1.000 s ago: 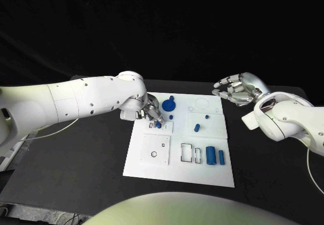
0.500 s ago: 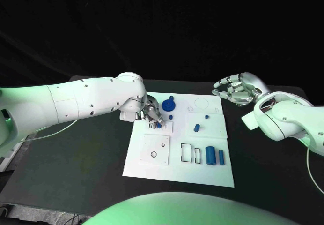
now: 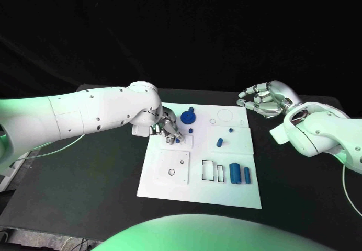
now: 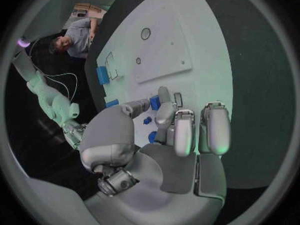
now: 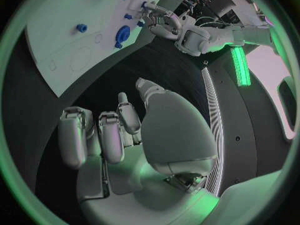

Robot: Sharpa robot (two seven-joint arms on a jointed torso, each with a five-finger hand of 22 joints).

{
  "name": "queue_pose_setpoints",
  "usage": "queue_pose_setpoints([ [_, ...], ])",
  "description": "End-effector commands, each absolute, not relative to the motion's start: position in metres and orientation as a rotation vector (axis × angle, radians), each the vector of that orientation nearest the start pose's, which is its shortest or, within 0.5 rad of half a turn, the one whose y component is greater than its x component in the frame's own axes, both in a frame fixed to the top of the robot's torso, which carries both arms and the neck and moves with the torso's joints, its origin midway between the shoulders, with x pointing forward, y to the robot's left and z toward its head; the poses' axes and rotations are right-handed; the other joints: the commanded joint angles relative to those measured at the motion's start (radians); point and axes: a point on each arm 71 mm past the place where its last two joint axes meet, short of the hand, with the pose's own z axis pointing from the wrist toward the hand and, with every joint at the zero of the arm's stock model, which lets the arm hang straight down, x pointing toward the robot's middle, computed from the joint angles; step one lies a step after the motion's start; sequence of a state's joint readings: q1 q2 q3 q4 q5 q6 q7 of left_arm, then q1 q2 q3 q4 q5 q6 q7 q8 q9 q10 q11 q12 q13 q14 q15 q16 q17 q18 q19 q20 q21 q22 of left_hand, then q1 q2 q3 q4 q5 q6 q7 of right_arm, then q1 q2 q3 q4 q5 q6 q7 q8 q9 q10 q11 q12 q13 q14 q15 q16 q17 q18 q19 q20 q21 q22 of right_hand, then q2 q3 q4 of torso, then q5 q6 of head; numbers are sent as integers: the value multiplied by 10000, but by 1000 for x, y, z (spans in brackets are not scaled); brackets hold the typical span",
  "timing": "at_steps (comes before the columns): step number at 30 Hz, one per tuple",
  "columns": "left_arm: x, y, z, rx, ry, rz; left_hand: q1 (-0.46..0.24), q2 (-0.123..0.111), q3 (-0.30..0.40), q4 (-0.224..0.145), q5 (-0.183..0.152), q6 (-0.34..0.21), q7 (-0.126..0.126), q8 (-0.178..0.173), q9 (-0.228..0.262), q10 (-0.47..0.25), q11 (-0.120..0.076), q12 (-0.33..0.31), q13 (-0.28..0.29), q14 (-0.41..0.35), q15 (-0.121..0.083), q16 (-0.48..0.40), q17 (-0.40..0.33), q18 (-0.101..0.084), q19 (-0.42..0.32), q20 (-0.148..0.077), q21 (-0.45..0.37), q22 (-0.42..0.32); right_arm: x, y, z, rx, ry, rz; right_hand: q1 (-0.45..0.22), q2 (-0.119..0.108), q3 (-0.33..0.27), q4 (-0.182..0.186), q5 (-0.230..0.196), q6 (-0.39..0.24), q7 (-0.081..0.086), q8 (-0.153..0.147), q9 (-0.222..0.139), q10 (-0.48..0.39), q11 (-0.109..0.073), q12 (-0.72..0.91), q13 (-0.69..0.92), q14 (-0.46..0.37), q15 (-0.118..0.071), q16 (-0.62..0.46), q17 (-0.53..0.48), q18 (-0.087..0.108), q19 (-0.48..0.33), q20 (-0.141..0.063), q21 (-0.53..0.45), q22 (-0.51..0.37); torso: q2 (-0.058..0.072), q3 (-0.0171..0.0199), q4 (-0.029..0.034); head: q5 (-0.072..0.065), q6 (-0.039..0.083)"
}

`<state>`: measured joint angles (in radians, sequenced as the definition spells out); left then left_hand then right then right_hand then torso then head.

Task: Assemble the parts on the task board

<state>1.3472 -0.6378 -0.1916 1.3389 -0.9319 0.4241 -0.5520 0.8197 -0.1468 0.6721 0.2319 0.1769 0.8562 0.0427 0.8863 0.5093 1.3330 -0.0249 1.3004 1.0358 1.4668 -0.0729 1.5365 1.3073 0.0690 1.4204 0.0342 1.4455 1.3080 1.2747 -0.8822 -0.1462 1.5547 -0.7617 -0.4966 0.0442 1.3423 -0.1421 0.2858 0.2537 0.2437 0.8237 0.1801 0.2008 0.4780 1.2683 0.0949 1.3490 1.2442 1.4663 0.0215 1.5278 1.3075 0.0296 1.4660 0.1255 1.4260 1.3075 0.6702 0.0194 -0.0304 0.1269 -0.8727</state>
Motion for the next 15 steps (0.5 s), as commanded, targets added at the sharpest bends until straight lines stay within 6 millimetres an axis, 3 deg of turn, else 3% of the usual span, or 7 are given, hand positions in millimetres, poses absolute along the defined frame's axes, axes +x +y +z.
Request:
queue_pose_setpoints([
  [1, 500, 169, -219, 107, 25843, -3626, -82, -8, -26, 15, -37, 55, 23, -30, -15, -74, 8, 4, -21, 812, -67, -41, 1773, -148, -10, -11, -41, 381, 484, -222, -181, 4641, 16362, 9548, -67, -68, -22, 56, -16, -45, 5, 69, -15, -59, 17, -17, -5, 697, -15, -62, 1282, 102, 191, -24, -62, 1596, -9, 0, 1, -6, 1],
  [7, 506, 170, -200, -503, 25161, -4232, -3, -87, -148, 31, -15, -109, 62, -122, -60, -146, 31, -61, -142, 790, -54, -79, 1694, -128, -66, -10, -96, 296, 485, -224, -182, 4670, 16349, 9477, -67, -68, -22, 56, -16, -45, 5, 69, -15, -59, 17, -17, -5, 697, -15, -62, 1282, 102, 191, -24, -62, 1596, -15, 2, 6, -16, 1],
  [10, 509, 172, -191, -836, 24786, -4479, 131, -133, -250, 54, -2, -317, 158, -304, -150, -392, 113, -294, -549, 724, 8, -191, 1464, -70, -242, 19, -258, 41, 486, -225, -183, 4684, 16347, 9445, -67, -68, -22, 56, -16, -45, 5, 69, -15, -59, 17, -17, -5, 697, -15, -62, 1282, 102, 191, -24, -62, 1596, -18, -1, 4, -16, 1],
  [12, 511, 174, -185, -1043, 24563, -4584, 318, -177, -363, 136, -2, -714, 364, -745, -361, -582, 289, -455, -788, 717, 151, -209, 1441, -50, -312, 111, -341, -63, 486, -226, -183, 4694, 16345, 9424, -67, -68, -22, 56, -16, -45, 5, 69, -15, -59, 17, -17, -5, 697, -15, -62, 1282, 102, 191, -24, -62, 1596, -6, 2, 1, -16, 42],
  [13, 512, 175, -184, -1081, 24524, -4598, 342, -191, -380, 136, -2, -729, 379, -776, -377, -621, 302, -490, -847, 715, 163, -213, 1434, -48, -316, 121, -347, -71, 486, -226, -183, 4696, 16345, 9420, -67, -68, -22, 56, -16, -45, 5, 69, -15, -59, 17, -17, -5, 697, -15, -62, 1282, 102, 191, -24, -62, 1596, -2, 3, 3, -18, 53],
  [14, 514, 179, -180, -1270, 24331, -4644, 598, -262, -530, 153, 2, -958, 539, -1141, -584, -1022, 440, -871, -1443, 709, 282, -223, 1417, -33, -358, 219, -401, -139, 486, -227, -184, 4705, 16345, 9400, -67, -68, -22, 56, -16, -45, 5, 69, -15, -59, 17, -17, -5, 697, -15, -62, 1282, 102, 191, -24, -62, 1596, -2, 6, 1, -24, 88],
  [15, 514, 179, -180, -1270, 24331, -4644, 641, -265, -558, 163, 1, -980, 563, -1197, -623, -1080, 466, -929, -1531, 704, 303, -231, 1401, -29, -369, 239, -414, -157, 486, -227, -184, 4705, 16345, 9400, -67, -68, -22, 56, -16, -45, 5, 69, -15, -59, 17, -17, -5, 697, -15, -62, 1282, 102, 191, -24, -62, 1596, -2, 6, 1, -24, 88],
])
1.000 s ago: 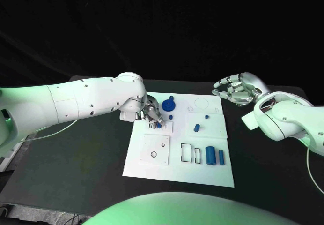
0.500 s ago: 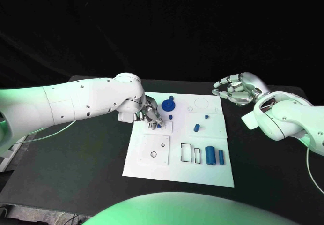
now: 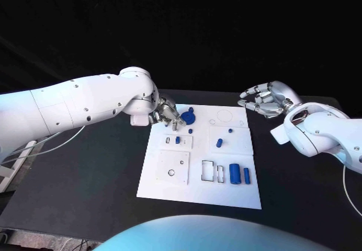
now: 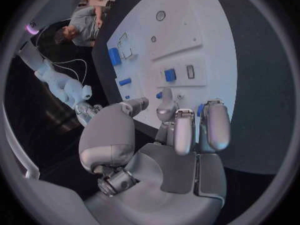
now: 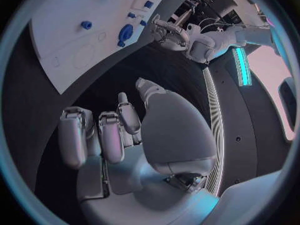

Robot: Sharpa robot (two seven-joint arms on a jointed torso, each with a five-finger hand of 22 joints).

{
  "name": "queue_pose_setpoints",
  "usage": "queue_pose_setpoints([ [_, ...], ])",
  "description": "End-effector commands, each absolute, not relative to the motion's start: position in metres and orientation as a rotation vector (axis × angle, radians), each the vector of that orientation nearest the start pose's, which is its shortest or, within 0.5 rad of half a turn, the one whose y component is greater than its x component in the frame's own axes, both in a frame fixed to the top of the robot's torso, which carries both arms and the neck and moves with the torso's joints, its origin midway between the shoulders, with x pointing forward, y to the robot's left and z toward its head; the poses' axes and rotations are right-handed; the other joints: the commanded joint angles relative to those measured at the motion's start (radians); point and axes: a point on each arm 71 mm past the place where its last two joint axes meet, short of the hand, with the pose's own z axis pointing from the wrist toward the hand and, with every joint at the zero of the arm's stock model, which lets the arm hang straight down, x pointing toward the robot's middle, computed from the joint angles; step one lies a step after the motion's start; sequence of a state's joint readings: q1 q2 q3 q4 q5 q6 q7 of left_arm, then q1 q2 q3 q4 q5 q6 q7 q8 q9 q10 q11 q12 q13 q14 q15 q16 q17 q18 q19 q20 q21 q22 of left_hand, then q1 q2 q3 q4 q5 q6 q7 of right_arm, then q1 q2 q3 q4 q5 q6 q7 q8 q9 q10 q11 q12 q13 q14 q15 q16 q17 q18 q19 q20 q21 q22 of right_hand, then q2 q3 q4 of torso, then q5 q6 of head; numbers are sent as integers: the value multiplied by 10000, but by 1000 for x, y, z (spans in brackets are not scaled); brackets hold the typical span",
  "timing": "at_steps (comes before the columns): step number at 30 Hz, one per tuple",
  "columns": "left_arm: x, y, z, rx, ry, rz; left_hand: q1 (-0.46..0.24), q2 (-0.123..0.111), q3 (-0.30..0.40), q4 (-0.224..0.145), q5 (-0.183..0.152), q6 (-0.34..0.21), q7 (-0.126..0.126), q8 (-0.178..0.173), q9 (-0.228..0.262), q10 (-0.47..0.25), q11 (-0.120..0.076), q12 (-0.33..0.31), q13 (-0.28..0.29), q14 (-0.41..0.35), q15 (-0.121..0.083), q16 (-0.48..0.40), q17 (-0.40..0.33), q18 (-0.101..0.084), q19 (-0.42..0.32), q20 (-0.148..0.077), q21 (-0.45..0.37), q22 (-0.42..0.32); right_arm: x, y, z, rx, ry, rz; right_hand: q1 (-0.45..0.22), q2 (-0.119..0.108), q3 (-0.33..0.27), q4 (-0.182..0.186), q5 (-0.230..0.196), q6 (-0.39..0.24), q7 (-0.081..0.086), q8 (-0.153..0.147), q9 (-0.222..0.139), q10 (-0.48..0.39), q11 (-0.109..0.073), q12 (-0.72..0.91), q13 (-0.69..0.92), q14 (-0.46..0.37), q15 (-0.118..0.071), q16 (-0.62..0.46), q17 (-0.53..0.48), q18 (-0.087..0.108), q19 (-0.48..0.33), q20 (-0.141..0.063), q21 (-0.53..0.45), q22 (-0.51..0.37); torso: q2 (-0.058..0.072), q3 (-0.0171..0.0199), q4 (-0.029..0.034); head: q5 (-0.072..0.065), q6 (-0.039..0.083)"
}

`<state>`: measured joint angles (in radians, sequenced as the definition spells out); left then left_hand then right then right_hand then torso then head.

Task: Assemble the parts on the task board

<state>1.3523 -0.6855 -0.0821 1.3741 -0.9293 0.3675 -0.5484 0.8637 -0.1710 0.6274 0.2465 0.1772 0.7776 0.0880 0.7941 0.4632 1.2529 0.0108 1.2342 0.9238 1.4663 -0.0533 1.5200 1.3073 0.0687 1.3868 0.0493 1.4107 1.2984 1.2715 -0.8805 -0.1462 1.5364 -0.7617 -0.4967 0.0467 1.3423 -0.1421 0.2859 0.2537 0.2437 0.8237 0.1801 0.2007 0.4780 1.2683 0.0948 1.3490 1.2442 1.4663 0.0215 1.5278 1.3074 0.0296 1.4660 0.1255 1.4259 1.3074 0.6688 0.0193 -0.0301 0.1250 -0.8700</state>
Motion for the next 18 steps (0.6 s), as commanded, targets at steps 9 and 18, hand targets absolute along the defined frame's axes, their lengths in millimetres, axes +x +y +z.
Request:
queue_pose_setpoints([
  [9, 537, 205, -165, -2405, 22525, -4143, 1784, -315, -828, 62, 14, -877, 596, -1240, -836, -2062, 546, -2116, -3197, 574, 495, -294, 983, 71, -269, 460, -359, -455, 487, -228, -185, 4724, 16348, 9354, -67, -68, -23, 56, -16, -45, 5, 69, -15, -59, 18, -17, -5, 697, -15, -62, 1283, 102, 191, -24, -62, 1597, 20, -5, -10, 48, 303],
  [18, 554, 222, -164, -2044, 21960, -3120, 2202, -420, -1494, 443, 18, -545, 484, -1042, -866, -2002, 460, -2133, -3354, 561, 431, -334, 906, 69, -234, 423, -357, -435, 487, -229, -185, 4729, 16359, 9339, -89, -67, -36, 79, -29, -53, 3, 81, -16, -62, 15, -24, -17, 696, -18, -68, 1276, 108, 180, -27, -90, 1579, 19, 3, 11, 92, 418],
])
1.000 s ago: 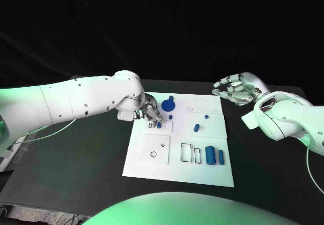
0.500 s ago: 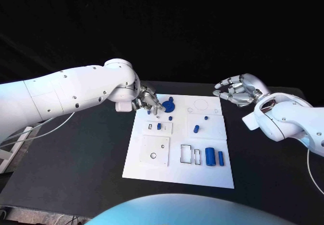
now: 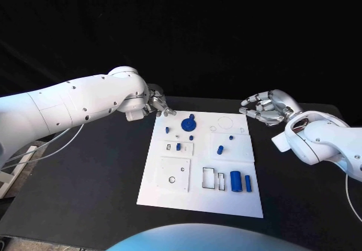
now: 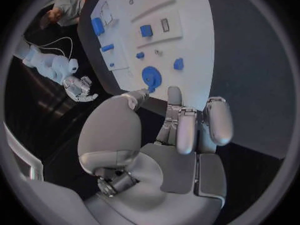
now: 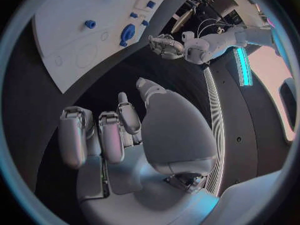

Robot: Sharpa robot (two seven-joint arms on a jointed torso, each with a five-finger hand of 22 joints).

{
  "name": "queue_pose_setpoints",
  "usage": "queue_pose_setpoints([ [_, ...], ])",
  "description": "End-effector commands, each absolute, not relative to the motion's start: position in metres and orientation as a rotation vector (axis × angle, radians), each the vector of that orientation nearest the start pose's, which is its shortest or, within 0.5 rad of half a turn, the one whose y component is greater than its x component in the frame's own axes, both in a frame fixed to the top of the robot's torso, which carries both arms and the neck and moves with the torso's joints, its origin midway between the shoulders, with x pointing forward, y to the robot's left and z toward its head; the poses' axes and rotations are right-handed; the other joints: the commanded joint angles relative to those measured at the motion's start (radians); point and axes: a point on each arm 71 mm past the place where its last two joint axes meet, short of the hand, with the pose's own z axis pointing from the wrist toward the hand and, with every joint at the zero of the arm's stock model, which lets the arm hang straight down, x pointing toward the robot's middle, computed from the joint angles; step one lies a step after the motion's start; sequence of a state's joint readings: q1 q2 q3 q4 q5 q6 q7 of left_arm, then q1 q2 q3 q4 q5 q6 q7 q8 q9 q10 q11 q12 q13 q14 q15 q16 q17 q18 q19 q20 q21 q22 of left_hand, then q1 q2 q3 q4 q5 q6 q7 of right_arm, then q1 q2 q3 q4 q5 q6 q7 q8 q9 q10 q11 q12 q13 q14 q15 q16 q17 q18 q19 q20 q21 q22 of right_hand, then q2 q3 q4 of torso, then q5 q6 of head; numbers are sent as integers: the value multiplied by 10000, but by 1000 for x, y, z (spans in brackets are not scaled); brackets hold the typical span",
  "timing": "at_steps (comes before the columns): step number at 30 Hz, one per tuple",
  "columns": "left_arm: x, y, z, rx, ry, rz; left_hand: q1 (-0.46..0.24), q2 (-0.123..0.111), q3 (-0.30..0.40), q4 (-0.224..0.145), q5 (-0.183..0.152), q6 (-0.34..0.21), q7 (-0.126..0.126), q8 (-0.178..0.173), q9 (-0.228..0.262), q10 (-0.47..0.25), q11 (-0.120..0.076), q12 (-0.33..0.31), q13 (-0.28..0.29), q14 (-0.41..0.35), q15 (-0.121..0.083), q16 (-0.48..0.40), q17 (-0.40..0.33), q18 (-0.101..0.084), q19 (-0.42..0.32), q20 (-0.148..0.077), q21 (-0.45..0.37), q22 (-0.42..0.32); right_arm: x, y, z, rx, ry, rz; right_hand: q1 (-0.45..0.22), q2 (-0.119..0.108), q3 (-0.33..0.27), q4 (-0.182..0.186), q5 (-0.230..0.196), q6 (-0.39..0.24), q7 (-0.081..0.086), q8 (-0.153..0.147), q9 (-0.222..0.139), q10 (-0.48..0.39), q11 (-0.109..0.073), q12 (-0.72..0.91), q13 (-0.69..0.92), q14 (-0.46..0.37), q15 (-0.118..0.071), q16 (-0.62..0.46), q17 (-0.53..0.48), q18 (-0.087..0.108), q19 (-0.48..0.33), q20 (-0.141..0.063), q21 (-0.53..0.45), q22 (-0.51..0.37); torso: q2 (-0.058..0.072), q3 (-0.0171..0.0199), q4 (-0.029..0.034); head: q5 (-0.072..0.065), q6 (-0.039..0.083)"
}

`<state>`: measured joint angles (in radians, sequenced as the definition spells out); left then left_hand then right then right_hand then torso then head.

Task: Assemble the parts on the task board

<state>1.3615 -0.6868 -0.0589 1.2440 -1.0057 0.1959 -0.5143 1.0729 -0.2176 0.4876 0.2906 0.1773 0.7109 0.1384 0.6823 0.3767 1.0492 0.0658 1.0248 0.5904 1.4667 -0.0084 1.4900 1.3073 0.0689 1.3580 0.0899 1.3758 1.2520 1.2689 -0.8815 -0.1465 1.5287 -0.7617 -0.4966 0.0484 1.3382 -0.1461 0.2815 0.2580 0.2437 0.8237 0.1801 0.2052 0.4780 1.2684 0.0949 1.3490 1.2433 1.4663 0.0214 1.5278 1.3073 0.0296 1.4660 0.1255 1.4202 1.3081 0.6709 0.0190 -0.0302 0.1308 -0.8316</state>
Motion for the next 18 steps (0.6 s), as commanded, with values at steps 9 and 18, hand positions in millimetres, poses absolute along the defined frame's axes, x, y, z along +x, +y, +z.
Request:
queue_pose_setpoints([
  [9, 561, 226, -176, -1768, 22725, -2413, -35, 308, -404, 27, 15, 419, -130, 331, 56, 85, -181, -35, -80, 567, -97, -29, 918, 67, 58, -49, -17, 29, 487, -228, -186, 4713, 16375, 9337, -47, -22, 8, 39, -27, -55, 1, 41, -16, -63, 13, -26, -12, 695, -19, -72, 1268, 107, 182, -28, -32, 1573, 5, -5, -2, 93, 39],
  [18, 562, 225, -187, -1965, 23490, -2470, -196, 551, -572, 20, 21, 338, -135, 172, -54, 284, -197, 109, 110, 584, -119, -7, 956, 42, 124, -80, 39, 125, 487, -227, -186, 4699, 16389, 9351, -47, -22, 8, 39, -27, -55, 1, 41, -16, -63, 13, -26, -12, 695, -19, -72, 1268, 107, 182, -28, -32, 1573, 9, 3, -2, 138, -3],
])
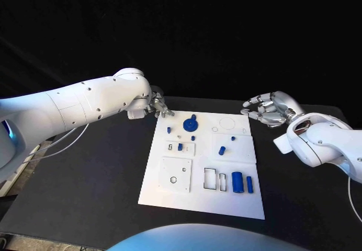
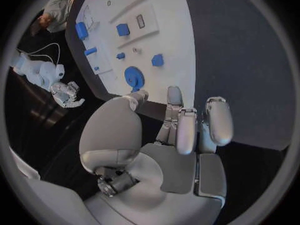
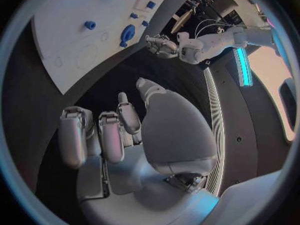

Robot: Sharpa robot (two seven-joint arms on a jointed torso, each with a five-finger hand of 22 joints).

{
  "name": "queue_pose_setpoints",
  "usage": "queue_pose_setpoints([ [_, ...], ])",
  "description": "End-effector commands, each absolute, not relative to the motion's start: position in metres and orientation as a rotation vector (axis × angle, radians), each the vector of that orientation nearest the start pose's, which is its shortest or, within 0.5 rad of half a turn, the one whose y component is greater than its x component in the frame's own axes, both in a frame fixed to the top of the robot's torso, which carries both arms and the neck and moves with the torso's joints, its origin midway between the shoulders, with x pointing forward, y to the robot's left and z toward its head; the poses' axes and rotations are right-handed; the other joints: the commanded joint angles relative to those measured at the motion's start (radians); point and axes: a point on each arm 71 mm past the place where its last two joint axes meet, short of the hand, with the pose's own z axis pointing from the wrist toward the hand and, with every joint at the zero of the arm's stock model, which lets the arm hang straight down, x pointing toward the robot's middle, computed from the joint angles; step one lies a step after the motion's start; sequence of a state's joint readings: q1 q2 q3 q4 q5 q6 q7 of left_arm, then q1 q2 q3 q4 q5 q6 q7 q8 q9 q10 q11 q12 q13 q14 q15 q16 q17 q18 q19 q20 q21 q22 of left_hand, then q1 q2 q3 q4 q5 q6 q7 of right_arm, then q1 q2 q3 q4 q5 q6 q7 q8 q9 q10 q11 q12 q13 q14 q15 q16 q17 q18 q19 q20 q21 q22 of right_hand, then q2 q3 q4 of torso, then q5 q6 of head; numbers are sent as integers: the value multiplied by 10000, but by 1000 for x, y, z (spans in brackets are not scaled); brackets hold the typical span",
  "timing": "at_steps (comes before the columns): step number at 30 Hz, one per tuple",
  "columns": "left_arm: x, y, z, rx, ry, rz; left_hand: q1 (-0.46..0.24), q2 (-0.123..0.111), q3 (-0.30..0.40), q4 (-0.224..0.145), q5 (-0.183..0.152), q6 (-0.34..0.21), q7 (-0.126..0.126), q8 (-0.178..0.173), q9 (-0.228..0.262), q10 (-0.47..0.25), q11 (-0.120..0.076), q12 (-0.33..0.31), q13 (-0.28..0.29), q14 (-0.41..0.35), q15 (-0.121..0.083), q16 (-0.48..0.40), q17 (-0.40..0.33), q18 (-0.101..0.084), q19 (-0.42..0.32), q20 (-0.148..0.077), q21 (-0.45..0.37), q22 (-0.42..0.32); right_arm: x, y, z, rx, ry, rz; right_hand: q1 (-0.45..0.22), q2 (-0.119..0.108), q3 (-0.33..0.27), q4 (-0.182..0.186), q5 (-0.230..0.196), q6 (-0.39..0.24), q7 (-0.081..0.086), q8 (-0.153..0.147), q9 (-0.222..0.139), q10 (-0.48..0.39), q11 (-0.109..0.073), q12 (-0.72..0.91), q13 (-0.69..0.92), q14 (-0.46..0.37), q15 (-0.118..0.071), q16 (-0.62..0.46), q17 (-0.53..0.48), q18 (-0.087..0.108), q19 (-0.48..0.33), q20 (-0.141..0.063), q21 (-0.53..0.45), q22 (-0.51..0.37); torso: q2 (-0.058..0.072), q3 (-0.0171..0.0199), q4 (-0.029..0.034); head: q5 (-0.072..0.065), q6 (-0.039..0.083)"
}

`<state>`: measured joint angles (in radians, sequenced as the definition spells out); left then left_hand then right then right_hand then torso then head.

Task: Assemble the parts on the task board

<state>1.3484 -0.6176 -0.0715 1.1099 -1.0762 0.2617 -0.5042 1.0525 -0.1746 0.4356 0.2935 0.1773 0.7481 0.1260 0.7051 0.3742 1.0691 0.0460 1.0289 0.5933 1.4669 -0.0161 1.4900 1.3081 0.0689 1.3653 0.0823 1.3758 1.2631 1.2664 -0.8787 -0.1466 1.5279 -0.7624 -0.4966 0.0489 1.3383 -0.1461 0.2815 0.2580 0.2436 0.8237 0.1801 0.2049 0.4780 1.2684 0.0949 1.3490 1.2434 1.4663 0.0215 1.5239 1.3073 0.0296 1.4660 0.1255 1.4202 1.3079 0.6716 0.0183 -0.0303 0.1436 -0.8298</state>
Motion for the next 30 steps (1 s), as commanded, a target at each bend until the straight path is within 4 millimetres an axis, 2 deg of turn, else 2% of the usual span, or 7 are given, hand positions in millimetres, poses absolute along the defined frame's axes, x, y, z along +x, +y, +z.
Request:
queue_pose_setpoints([
  [1, 562, 224, -188, -1961, 23581, -2490, 12, 143, -58, -10, 19, -11, -15, -74, -44, 113, -3, 85, 100, 586, -44, 0, 962, 36, 64, -4, 51, 35, 487, -227, -186, 4698, 16390, 9352, -48, -23, 8, 39, -27, -56, 1, 44, -17, -63, 13, -26, -13, 695, -19, -33, 1269, 107, 182, -28, -32, 1575, 2, 10, -1, 9, -21],
  [4, 561, 223, -191, -1880, 23848, -2497, 24, 185, -78, -12, 18, 68, -27, -114, -80, 188, -13, 135, 168, 595, -52, 14, 987, 26, 92, -3, 78, 79, 487, -227, -187, 4695, 16394, 9355, -48, -23, 8, 39, -27, -56, 1, 44, -17, -63, 13, -26, -13, 695, -19, -33, 1269, 107, 182, -28, -32, 1575, -10, 22, 0, 7, -43],
  [30, 554, 218, -206, -1570, 24567, -2478, 188, 282, -174, -43, 48, 493, -120, -219, -199, 476, -94, 358, 479, 612, -116, 41, 1019, 5, 158, -35, 148, 189, 487, -226, -187, 4673, 16408, 9353, -42, -13, 9, 45, -18, -60, -2, 60, -17, -60, 9, -28, -18, 698, -23, -34, 1274, 107, 185, -32, -36, 1575, -10, 17, 0, -2, -108],
])
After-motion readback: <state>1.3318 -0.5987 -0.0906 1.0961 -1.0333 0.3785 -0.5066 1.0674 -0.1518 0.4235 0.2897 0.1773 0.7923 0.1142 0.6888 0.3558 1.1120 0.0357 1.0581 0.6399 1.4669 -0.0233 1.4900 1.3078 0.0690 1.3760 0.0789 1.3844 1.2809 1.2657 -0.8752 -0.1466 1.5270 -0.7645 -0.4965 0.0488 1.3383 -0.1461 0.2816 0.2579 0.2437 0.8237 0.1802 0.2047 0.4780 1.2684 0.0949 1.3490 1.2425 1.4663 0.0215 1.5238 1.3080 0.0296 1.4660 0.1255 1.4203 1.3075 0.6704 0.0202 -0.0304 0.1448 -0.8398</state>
